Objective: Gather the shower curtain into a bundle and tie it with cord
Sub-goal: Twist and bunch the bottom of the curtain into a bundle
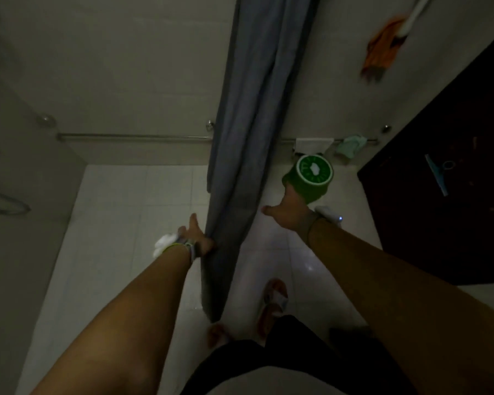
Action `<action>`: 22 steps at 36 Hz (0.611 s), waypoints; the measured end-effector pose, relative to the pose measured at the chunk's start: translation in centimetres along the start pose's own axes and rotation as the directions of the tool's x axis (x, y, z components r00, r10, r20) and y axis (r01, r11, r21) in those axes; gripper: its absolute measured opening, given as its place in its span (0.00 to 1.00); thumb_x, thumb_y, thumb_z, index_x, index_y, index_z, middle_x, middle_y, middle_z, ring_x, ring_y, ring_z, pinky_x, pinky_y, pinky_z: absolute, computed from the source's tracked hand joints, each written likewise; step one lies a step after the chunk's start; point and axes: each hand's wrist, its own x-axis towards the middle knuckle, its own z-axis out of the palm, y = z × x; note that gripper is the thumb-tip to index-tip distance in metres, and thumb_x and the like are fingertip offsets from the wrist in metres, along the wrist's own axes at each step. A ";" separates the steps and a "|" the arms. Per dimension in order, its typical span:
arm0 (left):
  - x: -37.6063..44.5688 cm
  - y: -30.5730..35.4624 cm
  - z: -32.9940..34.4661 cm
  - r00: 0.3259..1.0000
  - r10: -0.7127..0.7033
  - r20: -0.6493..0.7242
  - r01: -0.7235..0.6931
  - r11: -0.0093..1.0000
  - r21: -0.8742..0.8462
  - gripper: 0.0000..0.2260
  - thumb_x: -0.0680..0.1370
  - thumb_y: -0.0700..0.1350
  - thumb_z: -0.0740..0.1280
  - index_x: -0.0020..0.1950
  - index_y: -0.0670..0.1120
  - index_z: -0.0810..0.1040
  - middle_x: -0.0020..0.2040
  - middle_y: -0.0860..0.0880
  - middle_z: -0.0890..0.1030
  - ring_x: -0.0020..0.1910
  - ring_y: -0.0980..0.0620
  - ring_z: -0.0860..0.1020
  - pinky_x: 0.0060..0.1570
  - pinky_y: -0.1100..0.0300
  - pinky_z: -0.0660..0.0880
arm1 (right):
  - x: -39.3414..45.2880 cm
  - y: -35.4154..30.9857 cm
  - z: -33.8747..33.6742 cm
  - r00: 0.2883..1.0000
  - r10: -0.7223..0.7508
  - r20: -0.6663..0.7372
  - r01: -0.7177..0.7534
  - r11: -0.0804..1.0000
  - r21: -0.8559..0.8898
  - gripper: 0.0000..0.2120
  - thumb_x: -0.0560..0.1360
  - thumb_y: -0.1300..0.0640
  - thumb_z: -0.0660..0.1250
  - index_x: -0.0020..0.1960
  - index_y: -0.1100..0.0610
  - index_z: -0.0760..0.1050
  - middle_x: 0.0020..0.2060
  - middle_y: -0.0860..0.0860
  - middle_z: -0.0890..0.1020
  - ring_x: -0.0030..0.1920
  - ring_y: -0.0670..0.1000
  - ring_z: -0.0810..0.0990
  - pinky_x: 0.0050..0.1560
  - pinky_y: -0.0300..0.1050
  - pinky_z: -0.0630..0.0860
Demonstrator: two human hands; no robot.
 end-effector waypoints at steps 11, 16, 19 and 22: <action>-1.1 11.2 -4.5 0.893 0.331 -0.306 -0.448 0.727 -0.520 0.15 0.77 0.36 0.68 0.64 0.41 0.75 0.54 0.43 0.82 0.54 0.46 0.80 0.60 0.52 0.76 | 2.4 -2.8 -3.5 0.992 -0.070 0.102 0.064 0.996 0.061 0.43 0.72 0.58 0.74 0.78 0.59 0.51 0.73 0.57 0.67 0.72 0.55 0.67 0.61 0.35 0.67; 2.1 14.8 -5.4 0.893 0.348 -0.284 -0.426 0.857 -0.289 0.06 0.77 0.38 0.68 0.54 0.42 0.79 0.47 0.44 0.80 0.48 0.47 0.77 0.48 0.60 0.69 | 6.4 -1.9 -6.6 0.993 -0.096 0.067 0.097 0.995 -0.005 0.38 0.75 0.62 0.70 0.77 0.65 0.51 0.71 0.59 0.67 0.72 0.57 0.66 0.53 0.28 0.64; 5.5 16.8 -5.7 0.901 0.338 -0.272 -0.404 0.882 -0.242 0.08 0.78 0.39 0.66 0.55 0.41 0.80 0.52 0.40 0.83 0.54 0.42 0.80 0.54 0.56 0.73 | 10.2 -1.0 -7.3 0.997 -0.041 0.067 0.045 0.997 -0.066 0.48 0.72 0.52 0.74 0.78 0.62 0.45 0.74 0.60 0.63 0.73 0.58 0.64 0.69 0.45 0.65; 11.5 21.2 -6.2 0.899 0.314 -0.304 -0.391 0.890 -0.236 0.11 0.79 0.39 0.65 0.60 0.40 0.79 0.57 0.40 0.83 0.58 0.40 0.79 0.59 0.53 0.74 | 17.0 -0.4 -8.2 0.996 -0.068 0.051 0.073 0.993 -0.091 0.49 0.68 0.50 0.77 0.78 0.60 0.50 0.75 0.58 0.62 0.74 0.59 0.62 0.71 0.48 0.63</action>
